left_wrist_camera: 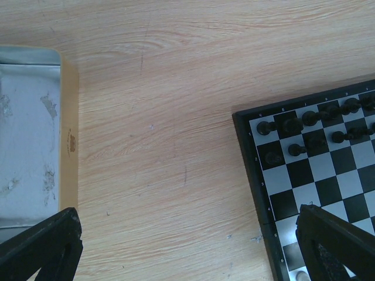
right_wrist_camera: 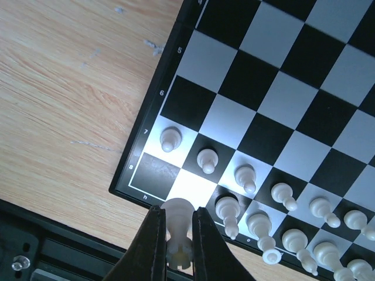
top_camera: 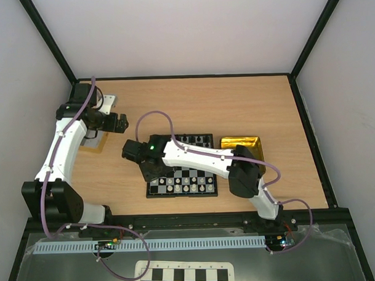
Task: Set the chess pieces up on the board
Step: Place the chess piece on the chessboard.
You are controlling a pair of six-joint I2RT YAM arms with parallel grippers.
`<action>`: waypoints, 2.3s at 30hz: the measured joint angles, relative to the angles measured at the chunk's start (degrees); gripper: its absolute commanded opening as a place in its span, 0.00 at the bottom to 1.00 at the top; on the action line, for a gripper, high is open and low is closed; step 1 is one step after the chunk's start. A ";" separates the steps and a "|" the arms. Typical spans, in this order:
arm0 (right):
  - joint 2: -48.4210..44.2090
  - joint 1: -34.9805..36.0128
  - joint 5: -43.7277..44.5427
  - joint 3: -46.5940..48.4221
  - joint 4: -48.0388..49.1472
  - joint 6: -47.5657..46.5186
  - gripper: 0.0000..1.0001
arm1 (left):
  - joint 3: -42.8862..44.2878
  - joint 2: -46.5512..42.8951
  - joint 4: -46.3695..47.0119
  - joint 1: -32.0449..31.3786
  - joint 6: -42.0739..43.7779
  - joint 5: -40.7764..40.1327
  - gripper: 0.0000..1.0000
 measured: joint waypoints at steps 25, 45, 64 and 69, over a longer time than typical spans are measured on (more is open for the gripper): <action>9.88 3.04 -3.41 3.82 -1.66 -3.65 0.02 | 0.00 -0.39 0.35 1.68 -1.55 -3.85 0.99; 10.08 3.10 -3.85 3.85 -1.20 -3.85 0.02 | -0.02 -0.39 0.37 1.92 -1.73 -3.85 0.99; 10.25 3.02 -4.90 2.82 0.74 -3.82 0.02 | -0.02 -0.39 0.35 1.92 -1.73 -3.85 0.99; 10.27 2.97 -5.16 2.67 0.96 -3.80 0.02 | -0.02 -0.42 0.35 1.92 -1.73 -3.85 0.99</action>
